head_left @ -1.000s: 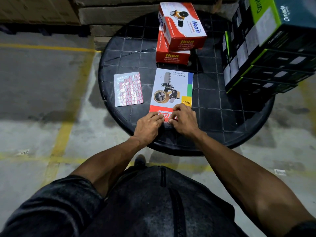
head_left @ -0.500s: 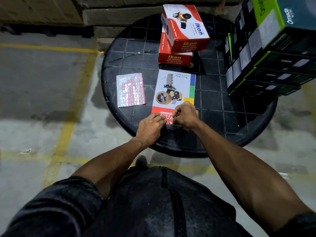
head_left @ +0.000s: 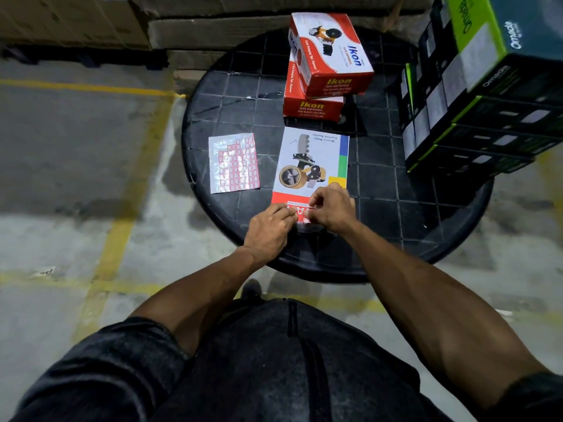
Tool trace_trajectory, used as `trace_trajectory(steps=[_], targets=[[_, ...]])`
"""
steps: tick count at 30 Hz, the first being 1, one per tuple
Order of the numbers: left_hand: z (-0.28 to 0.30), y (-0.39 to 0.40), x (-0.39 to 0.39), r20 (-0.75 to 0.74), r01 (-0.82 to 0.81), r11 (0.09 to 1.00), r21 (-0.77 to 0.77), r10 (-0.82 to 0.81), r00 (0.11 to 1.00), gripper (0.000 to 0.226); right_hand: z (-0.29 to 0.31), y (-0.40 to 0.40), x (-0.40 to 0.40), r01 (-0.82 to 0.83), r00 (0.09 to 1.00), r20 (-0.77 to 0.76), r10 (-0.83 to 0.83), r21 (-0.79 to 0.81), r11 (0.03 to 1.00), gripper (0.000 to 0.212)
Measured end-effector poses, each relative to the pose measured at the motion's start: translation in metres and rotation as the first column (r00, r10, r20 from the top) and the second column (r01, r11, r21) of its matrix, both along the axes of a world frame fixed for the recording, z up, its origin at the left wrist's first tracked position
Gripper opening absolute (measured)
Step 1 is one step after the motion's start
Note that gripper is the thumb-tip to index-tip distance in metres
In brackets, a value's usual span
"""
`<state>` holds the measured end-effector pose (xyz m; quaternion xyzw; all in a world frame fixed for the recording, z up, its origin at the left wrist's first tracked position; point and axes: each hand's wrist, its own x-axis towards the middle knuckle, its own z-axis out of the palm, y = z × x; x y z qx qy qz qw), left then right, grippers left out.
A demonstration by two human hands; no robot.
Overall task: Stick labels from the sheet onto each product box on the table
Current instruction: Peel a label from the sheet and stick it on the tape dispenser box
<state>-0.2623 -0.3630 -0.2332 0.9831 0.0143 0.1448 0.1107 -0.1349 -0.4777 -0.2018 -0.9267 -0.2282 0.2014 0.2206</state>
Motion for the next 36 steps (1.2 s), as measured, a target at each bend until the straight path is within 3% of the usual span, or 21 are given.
trace_trajectory(steps=[4,7,11,18,28,36], targets=[[0.000,-0.007,-0.001,0.011,-0.055,0.997,-0.059,0.056,0.998,0.020,-0.002,-0.009,0.000,0.023,0.998,0.063,-0.028,0.069,0.997,0.008],[-0.002,-0.014,0.000,-0.019,-0.133,0.973,-0.191,0.132,0.991,0.017,-0.002,-0.036,-0.011,-0.100,0.978,0.191,0.089,0.051,0.994,0.026],[-0.006,-0.020,0.002,-0.044,-0.212,0.940,-0.267,0.208,0.977,0.029,-0.011,-0.063,-0.030,-0.318,0.860,0.411,0.302,-0.030,0.947,0.030],[-0.007,-0.022,0.003,0.061,-0.146,0.977,-0.159,0.157,0.986,0.006,-0.027,-0.067,-0.038,-0.397,0.690,0.571,0.445,-0.215,0.892,0.046],[-0.010,-0.028,0.007,-0.008,-0.263,0.956,-0.131,0.264,0.964,0.021,-0.032,-0.068,-0.039,-0.407,0.597,0.634,0.492,-0.290,0.866,0.042],[-0.008,-0.030,0.009,-0.022,-0.268,0.956,-0.118,0.267,0.963,0.018,-0.029,-0.071,-0.038,-0.423,0.622,0.582,0.524,-0.313,0.850,0.053]])
